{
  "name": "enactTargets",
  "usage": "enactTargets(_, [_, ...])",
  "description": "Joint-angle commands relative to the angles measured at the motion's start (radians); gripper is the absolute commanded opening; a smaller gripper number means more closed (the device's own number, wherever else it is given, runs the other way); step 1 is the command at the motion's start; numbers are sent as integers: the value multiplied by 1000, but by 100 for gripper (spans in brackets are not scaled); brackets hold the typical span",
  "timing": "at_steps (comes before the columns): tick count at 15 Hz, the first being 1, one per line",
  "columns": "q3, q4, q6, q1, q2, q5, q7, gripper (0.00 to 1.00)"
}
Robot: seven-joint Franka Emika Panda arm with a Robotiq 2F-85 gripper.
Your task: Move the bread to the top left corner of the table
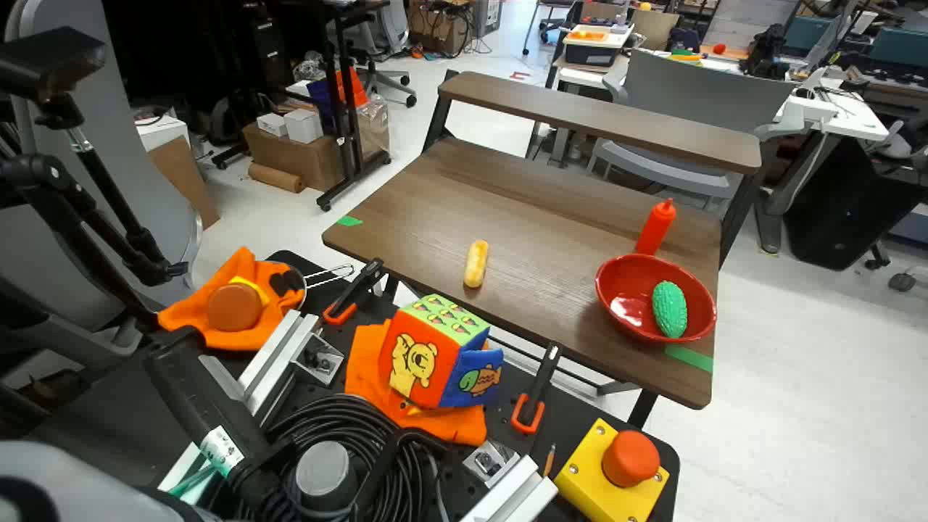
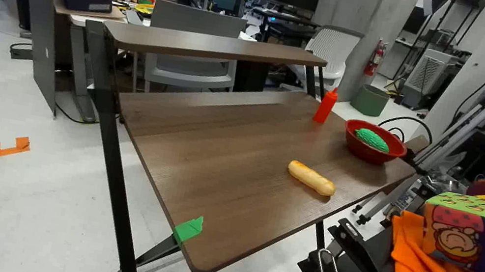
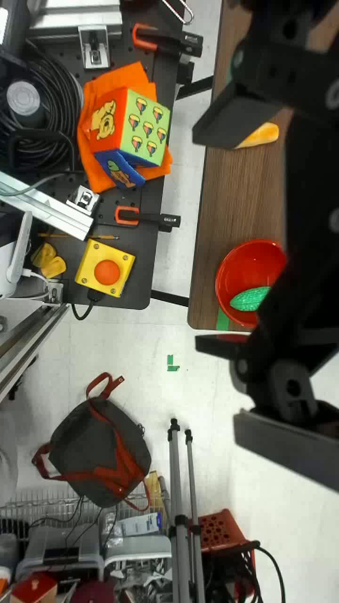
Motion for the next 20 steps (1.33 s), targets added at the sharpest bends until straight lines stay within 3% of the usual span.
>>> enactTargets(1, [-17,4,-7,24,-2,-9,10,100])
enactTargets(12, [-11,16,-20,24,10,-3,21,100])
enactTargets(16, [11,19,49,42,94,15,123,100])
enactTargets(20, [19,28,185,97,263,82,135,100])
